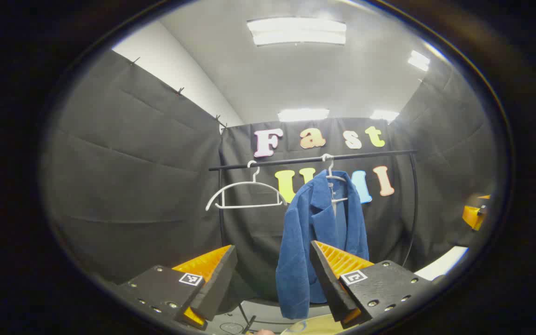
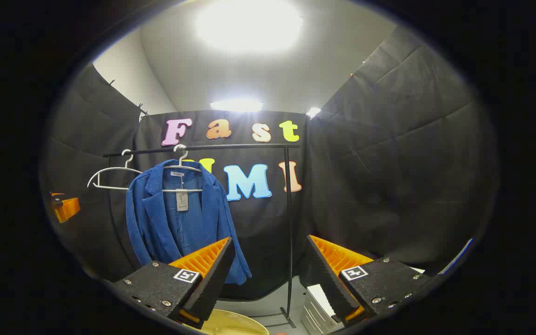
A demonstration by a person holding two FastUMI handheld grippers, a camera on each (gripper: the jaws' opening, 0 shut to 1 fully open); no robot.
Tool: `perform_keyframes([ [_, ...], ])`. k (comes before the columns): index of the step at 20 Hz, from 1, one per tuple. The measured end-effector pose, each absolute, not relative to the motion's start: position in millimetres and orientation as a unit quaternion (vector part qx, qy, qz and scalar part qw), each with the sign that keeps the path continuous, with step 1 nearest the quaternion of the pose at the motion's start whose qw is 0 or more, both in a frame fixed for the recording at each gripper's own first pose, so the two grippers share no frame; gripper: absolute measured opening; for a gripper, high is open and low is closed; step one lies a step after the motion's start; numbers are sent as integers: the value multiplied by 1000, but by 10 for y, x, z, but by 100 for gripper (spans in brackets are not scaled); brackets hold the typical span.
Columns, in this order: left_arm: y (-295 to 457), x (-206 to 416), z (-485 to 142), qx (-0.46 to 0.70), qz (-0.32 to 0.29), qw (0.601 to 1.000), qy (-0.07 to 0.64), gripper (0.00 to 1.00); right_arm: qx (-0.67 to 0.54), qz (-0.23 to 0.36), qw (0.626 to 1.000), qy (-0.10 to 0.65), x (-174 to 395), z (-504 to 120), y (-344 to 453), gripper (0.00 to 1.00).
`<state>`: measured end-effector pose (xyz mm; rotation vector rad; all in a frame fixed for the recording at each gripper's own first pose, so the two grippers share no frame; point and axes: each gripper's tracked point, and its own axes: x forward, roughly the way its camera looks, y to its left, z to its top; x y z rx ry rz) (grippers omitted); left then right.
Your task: Grasp the clothes on the hanger with both hands and then place them into the laundry hamper below.
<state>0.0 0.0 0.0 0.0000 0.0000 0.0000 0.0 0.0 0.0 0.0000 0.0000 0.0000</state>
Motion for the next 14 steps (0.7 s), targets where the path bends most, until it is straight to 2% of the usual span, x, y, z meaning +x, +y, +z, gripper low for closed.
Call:
perform_keyframes([
  [1,11,-16,15,3,3,1000,-2,96,-2,0,1000,-3,7,5,-18,94],
  [2,13,-24,27,4,5,1000,-3,84,-5,-1,1000,-5,23,30,-30,94],
  [3,2,-26,35,2,4,1000,-3,90,-5,0,1000,-7,26,41,-30,94],
  [5,-10,-29,34,2,5,1000,-2,90,-5,3,1000,-9,33,50,-31,94],
  [6,5,-19,31,4,7,1000,-2,84,-5,3,1000,-10,53,67,-30,95],
  [7,7,-32,25,4,7,1000,-3,84,-5,3,1000,-11,61,72,-32,94],
  [8,2,-29,25,5,8,1000,-2,90,-5,4,1000,-10,79,70,-26,95],
  [9,1,-32,14,5,8,1000,-1,90,-4,5,1000,-9,90,65,-14,94],
  [10,4,-20,26,6,10,1000,-1,84,-5,6,1000,-8,104,66,-6,95],
  [14,12,-28,50,4,17,1000,-1,84,-8,12,1000,-11,207,104,4,95],
])
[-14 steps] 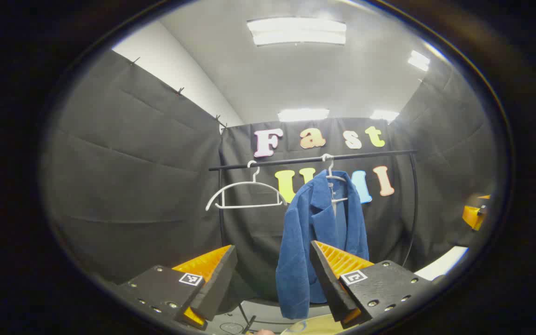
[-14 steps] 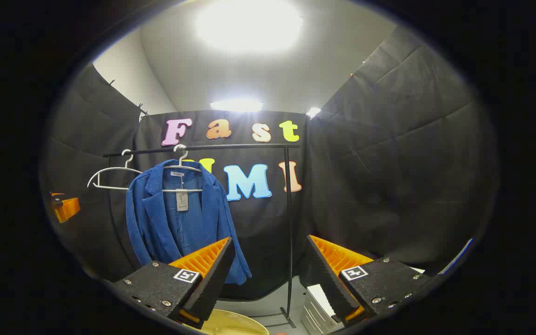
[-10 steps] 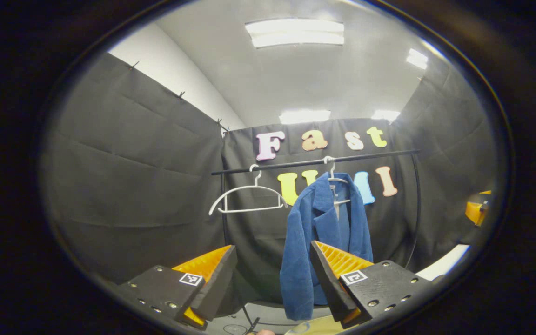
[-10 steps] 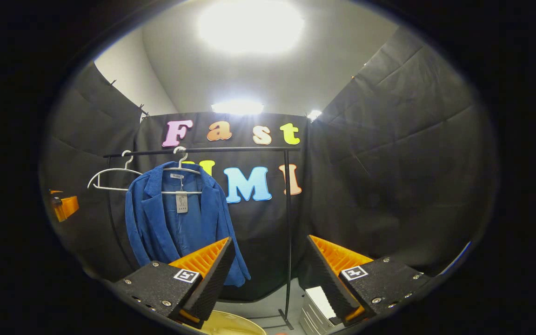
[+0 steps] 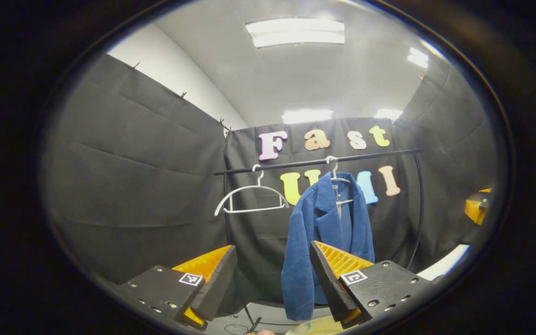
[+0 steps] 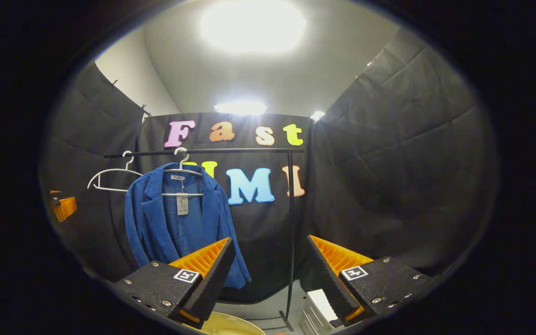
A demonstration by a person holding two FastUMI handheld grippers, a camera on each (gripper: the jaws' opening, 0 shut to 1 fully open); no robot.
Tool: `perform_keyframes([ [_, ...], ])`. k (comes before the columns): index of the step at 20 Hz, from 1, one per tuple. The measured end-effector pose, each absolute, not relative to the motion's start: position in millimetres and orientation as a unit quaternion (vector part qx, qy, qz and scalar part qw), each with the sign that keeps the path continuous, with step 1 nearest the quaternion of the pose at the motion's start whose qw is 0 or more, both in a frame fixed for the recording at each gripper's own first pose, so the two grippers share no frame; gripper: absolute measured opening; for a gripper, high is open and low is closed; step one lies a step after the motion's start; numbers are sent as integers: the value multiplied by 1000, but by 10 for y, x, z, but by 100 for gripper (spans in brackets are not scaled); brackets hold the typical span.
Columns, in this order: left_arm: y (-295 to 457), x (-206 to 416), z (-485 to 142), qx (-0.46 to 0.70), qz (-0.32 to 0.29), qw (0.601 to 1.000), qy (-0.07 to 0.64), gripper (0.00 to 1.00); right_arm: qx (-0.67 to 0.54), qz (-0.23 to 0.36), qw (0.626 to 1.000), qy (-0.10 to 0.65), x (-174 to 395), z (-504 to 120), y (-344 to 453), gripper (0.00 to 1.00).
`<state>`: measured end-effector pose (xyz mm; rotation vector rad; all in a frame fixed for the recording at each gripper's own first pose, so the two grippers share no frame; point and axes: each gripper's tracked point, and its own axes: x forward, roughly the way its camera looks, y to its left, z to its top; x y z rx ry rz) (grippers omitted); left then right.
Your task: Grasp the clothes on the hanger with both hands and then place them into the laundry hamper below.
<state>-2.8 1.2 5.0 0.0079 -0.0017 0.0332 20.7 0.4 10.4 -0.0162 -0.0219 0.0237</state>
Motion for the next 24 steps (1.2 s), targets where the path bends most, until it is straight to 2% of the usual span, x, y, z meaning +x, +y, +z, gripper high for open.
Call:
perform_keyframes([
  [6,-111,203,160,-1,27,1000,-3,84,3,37,999,-16,569,230,104,95],
  [9,-313,447,224,-12,24,1000,-4,97,6,51,998,-32,810,371,135,94],
  [10,-380,506,265,-15,24,1000,-6,91,6,56,998,-37,900,407,146,94],
  [11,-448,571,299,-17,23,1000,-9,97,6,61,997,-41,985,438,175,94],
  [12,-517,631,330,-19,22,1000,-10,97,7,67,997,-43,1064,462,202,91],
  [13,-583,686,358,-21,21,999,-12,97,8,73,996,-43,1143,467,230,94],
  [16,-797,861,445,-21,19,999,-21,84,13,90,995,-46,1394,532,296,94],
  [18,-928,990,464,-19,16,999,-20,97,18,100,994,-51,1561,590,335,94],
  [21,-1091,1198,483,-23,17,999,-19,97,23,114,992,-53,1779,638,433,94],
  [22,-1131,1271,500,-26,18,999,-20,90,25,120,991,-53,1852,649,463,94],
  [24,-1221,1388,518,-31,18,999,-23,90,30,134,989,-50,1970,653,560,94],
])
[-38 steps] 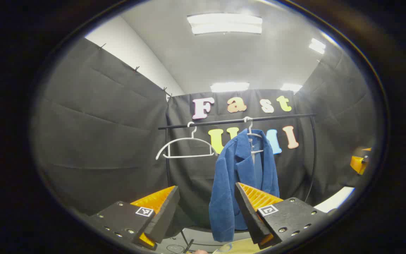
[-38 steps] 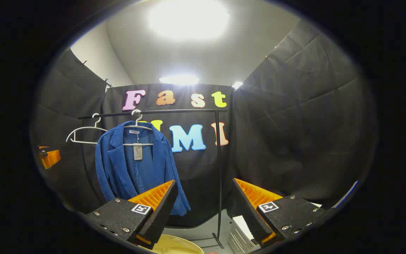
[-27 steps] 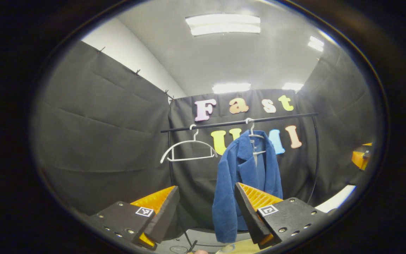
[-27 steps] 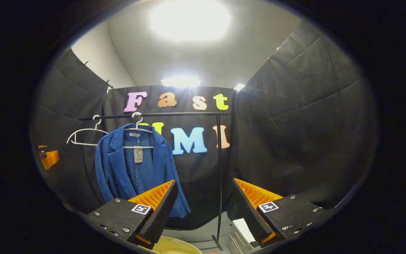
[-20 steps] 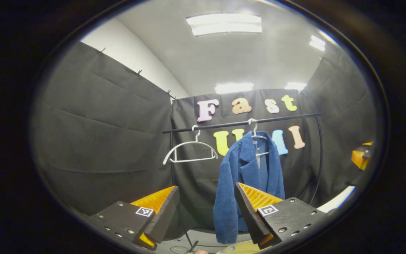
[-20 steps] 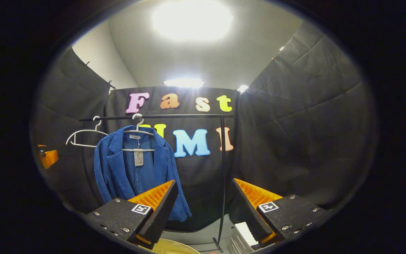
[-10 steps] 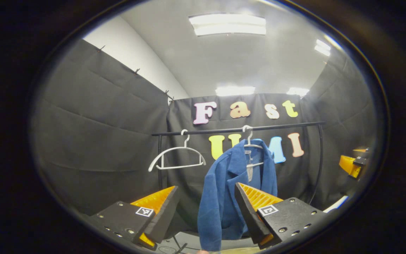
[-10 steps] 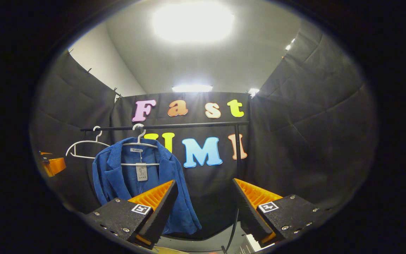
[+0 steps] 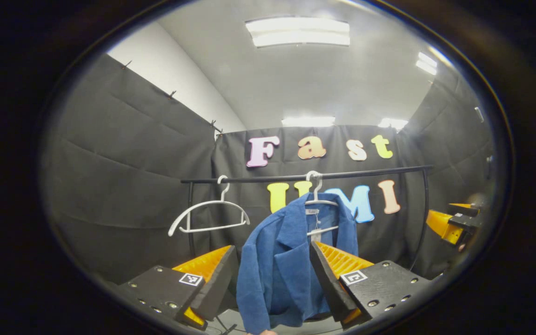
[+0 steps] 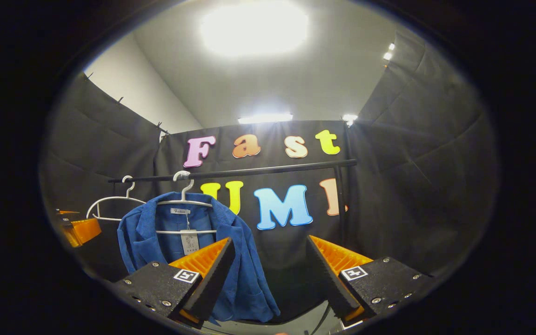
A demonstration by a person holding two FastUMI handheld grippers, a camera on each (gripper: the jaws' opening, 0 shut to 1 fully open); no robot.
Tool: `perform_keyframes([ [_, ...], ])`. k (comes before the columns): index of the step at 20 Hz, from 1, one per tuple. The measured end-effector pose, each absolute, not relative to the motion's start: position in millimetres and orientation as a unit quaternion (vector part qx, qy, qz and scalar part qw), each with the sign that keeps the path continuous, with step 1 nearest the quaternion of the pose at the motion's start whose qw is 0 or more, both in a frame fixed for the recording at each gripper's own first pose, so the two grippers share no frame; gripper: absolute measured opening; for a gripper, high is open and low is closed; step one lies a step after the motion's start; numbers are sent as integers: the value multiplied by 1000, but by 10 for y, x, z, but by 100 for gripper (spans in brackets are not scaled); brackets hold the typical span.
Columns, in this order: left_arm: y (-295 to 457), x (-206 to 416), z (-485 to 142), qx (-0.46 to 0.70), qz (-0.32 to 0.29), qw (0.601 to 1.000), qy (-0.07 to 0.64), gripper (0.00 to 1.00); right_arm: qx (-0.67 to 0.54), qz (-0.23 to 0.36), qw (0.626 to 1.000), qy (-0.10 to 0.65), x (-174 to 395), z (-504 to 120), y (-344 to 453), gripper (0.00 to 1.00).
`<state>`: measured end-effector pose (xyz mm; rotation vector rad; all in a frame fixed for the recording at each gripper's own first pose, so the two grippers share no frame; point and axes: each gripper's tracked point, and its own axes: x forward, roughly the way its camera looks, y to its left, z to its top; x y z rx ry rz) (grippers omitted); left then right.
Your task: Grasp the clothes on the hanger with both hands and then place them into the laundry hamper below.
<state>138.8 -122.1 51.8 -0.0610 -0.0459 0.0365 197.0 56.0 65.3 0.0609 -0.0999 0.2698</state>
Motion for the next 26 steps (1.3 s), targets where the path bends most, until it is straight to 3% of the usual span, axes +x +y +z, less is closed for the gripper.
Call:
perform_keyframes([
  [12,-1701,2249,262,-18,20,1000,-1,90,57,206,976,-41,2752,650,1159,94],
  [26,-1548,2934,-557,-3,92,993,69,91,79,258,963,8,3603,174,1864,94],
])
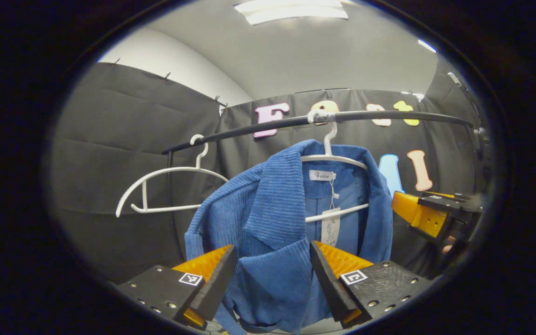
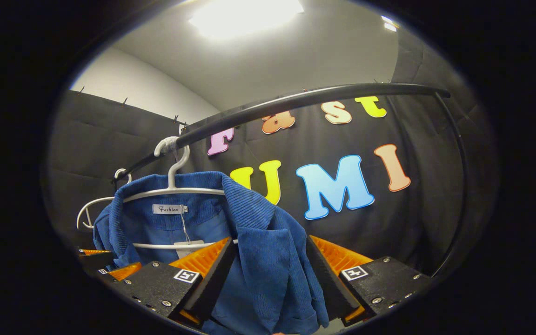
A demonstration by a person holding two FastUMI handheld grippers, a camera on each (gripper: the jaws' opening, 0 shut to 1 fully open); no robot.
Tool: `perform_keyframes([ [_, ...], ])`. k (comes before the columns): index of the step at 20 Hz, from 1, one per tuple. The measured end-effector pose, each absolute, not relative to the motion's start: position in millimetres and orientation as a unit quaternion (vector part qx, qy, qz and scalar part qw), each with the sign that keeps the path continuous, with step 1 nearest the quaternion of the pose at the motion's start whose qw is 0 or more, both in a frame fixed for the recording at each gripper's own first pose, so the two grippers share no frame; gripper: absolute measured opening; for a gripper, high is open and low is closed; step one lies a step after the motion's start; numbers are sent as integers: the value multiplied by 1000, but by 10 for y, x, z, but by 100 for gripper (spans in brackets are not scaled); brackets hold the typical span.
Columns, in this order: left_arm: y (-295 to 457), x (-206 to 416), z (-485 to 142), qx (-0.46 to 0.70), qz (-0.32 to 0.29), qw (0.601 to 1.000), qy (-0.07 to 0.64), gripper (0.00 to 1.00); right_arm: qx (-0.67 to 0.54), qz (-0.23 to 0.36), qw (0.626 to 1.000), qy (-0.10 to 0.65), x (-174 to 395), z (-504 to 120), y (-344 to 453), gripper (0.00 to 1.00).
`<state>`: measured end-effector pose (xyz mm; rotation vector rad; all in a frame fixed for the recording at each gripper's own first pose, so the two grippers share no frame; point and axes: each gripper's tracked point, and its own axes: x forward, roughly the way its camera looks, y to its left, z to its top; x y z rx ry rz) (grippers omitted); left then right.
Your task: Grasp the clothes on the hanger with both hands and then place them into the laundry hamper below.
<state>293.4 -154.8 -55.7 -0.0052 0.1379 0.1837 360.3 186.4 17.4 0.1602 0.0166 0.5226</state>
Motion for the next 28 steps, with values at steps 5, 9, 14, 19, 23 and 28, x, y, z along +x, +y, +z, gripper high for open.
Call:
perform_keyframes([
  [5,-1522,2988,-715,-13,102,992,78,91,64,272,959,40,3730,-143,2076,95],
  [9,-1465,3038,-796,-8,114,990,81,91,30,269,961,54,3823,-379,2181,95],
  [14,-1383,3015,-835,-22,120,989,79,66,22,288,956,48,3806,-399,2269,52],
  [19,-1202,2901,-672,3,133,990,54,2,20,268,963,-24,3719,-30,2098,0],
  [23,-1158,2742,-423,24,114,992,39,3,-5,251,965,-82,3719,352,1937,0],
  [28,-827,2482,85,47,126,991,4,6,-29,213,968,-128,3899,731,1683,0],
])
